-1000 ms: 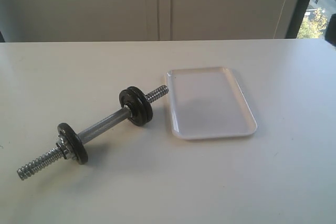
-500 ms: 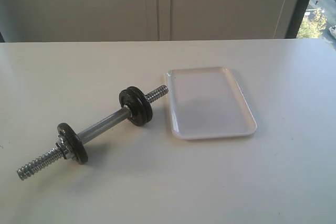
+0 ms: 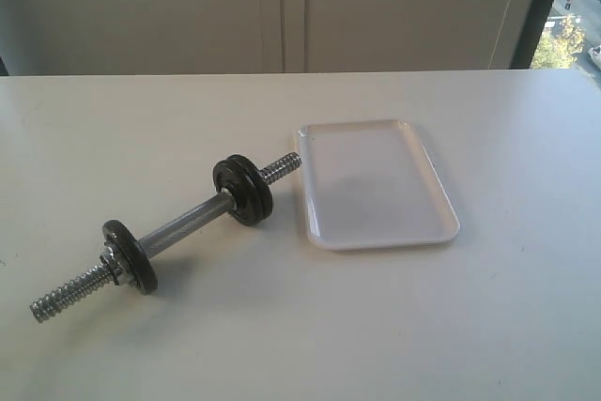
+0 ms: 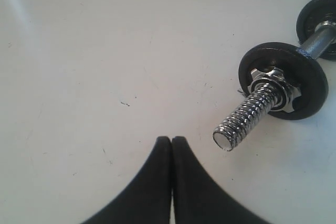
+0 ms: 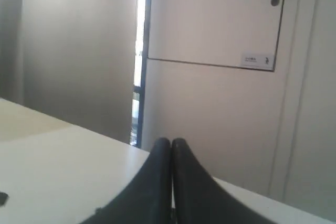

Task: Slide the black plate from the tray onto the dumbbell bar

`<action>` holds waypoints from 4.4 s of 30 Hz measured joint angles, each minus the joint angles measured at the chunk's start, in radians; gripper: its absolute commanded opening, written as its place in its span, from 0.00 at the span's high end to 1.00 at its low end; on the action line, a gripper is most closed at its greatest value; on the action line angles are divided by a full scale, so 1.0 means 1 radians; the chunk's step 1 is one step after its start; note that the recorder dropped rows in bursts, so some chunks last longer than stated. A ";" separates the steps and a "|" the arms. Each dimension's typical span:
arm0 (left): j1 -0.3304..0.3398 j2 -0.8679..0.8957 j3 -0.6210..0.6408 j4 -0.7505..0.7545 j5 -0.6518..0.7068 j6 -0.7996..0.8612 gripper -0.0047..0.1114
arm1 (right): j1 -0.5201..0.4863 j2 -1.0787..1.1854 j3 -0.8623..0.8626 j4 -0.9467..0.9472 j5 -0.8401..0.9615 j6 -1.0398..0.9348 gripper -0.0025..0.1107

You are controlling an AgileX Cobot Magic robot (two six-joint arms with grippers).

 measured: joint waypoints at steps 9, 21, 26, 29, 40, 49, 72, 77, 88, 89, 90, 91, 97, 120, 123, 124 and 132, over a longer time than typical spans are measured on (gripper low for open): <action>0.000 0.000 0.000 0.000 0.000 0.000 0.96 | 0.000 -0.032 0.246 -0.233 -0.010 0.000 0.98; 0.000 0.000 0.000 0.000 0.000 0.000 0.96 | 0.000 -0.032 0.522 -0.574 -0.070 -0.002 0.98; 0.000 0.000 0.000 0.000 -0.002 0.000 0.96 | 0.000 -0.032 0.637 -0.671 -0.158 -0.002 0.98; 0.000 0.000 0.000 0.000 -0.002 0.000 0.96 | 0.000 -0.032 0.643 -0.733 -0.307 0.000 0.98; 0.000 0.000 0.000 0.000 -0.002 0.000 0.96 | 0.000 -0.032 0.643 -0.999 -0.405 0.000 0.98; 0.000 0.000 0.000 0.000 -0.002 0.000 0.96 | 0.000 -0.032 0.643 -1.003 -0.402 0.000 0.98; 0.000 0.000 0.000 0.000 -0.002 0.000 0.96 | 0.000 -0.032 0.643 -0.924 -0.333 0.881 0.98; 0.000 0.000 0.000 0.000 -0.002 0.000 0.96 | -0.030 -0.032 0.643 -0.850 -0.333 0.881 0.98; 0.000 0.000 0.000 0.000 -0.002 0.000 0.96 | -0.069 -0.032 0.643 -0.846 -0.333 0.881 0.98; 0.000 0.000 0.000 0.000 -0.002 0.000 0.96 | -0.069 -0.032 0.643 -0.846 -0.333 0.881 0.98; 0.000 0.000 0.000 0.000 -0.002 0.000 0.96 | -0.071 -0.032 0.643 -0.846 -0.333 0.881 0.98; 0.000 0.000 0.000 0.000 -0.002 0.000 0.96 | -0.071 -0.032 0.643 -0.846 -0.333 0.881 0.98; 0.000 0.000 0.000 0.000 -0.002 0.000 0.96 | -0.071 -0.032 0.643 -0.846 -0.333 0.883 0.98; 0.000 0.000 0.000 0.000 -0.002 0.000 0.96 | -0.069 -0.032 0.643 -0.846 -0.329 0.669 0.98; 0.000 0.000 0.000 0.000 -0.002 0.000 0.96 | -0.069 -0.032 0.643 -0.846 -0.329 0.669 0.98; 0.000 0.000 0.000 0.000 -0.002 0.000 0.96 | -0.069 -0.032 0.643 -0.846 -0.329 0.669 0.98; 0.000 0.000 0.000 0.000 -0.002 0.000 0.96 | -0.069 -0.032 0.643 -0.846 -0.329 0.669 0.98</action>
